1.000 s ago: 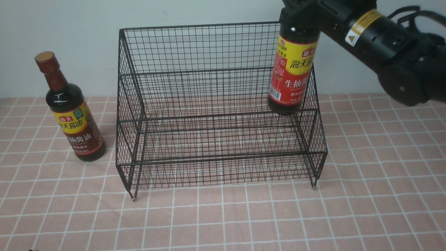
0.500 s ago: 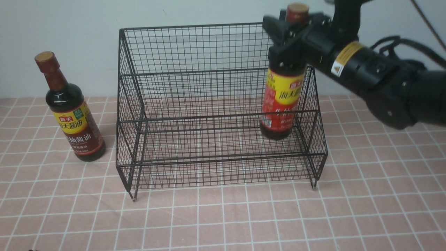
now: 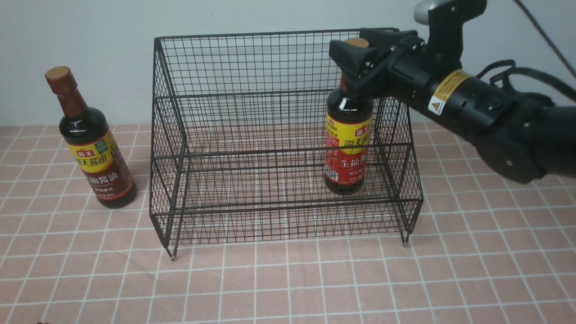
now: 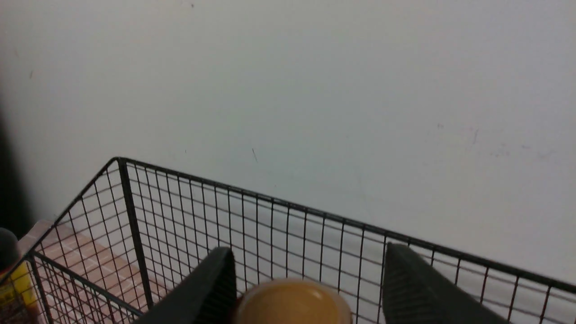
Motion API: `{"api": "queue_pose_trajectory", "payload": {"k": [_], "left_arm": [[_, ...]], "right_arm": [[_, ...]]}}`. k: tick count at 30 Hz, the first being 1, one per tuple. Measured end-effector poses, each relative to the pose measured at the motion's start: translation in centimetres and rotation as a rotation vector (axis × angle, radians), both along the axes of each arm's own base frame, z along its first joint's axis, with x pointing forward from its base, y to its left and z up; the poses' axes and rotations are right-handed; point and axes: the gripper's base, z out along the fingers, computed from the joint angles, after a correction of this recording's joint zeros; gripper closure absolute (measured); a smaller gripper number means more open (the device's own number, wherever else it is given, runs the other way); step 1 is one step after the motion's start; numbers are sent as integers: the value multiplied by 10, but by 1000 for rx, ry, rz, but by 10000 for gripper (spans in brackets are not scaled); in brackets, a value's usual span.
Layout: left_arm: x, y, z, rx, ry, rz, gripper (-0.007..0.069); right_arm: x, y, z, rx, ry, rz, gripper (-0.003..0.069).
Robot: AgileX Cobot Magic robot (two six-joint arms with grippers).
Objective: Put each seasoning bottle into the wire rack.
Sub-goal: Use the left arm to grab the condiment bottle closest to it
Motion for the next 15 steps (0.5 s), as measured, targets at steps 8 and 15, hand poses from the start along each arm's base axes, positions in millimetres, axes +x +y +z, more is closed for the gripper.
{"api": "queue_pose_trajectory", "payload": {"k": [8,15], "left_arm": [[0,0,0,0,0,0,631],[0,0,0,0,0,0,631]], "right_arm": [[-47,-26,77,-94,-71,-91,251],[-138,-86,147,-146,15,-355,398]]}}
